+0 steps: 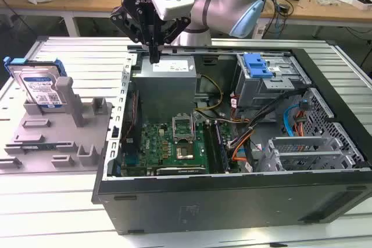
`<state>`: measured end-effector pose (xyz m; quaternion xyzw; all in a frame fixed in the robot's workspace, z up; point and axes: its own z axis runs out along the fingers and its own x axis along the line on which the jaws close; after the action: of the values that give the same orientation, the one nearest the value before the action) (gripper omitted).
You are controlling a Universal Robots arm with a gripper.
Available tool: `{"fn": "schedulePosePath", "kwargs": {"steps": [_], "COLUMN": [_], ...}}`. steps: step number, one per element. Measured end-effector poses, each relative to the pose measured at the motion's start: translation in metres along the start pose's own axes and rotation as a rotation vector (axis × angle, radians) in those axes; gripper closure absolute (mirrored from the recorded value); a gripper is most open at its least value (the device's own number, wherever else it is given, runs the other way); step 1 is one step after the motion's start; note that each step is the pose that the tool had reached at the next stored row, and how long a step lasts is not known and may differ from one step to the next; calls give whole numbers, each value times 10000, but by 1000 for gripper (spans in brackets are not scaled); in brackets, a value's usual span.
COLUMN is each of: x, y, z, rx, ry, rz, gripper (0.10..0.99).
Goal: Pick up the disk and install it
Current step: 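Reach for the disk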
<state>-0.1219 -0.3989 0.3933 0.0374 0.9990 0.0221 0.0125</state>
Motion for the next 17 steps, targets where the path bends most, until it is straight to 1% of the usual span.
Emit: {"fn": "schedulePosePath", "kwargs": {"steps": [12, 13, 15, 16, 17], "x": [0, 21, 73, 119, 145], "y": [0, 10, 54, 102, 130], "z": [0, 3, 3, 7, 10], "rx": [1, -3, 3, 3, 2], "ry": [2, 8, 23, 34, 40], "rz": [0, 3, 2, 0, 3], "gripper": [980, 980, 980, 980, 980]}}
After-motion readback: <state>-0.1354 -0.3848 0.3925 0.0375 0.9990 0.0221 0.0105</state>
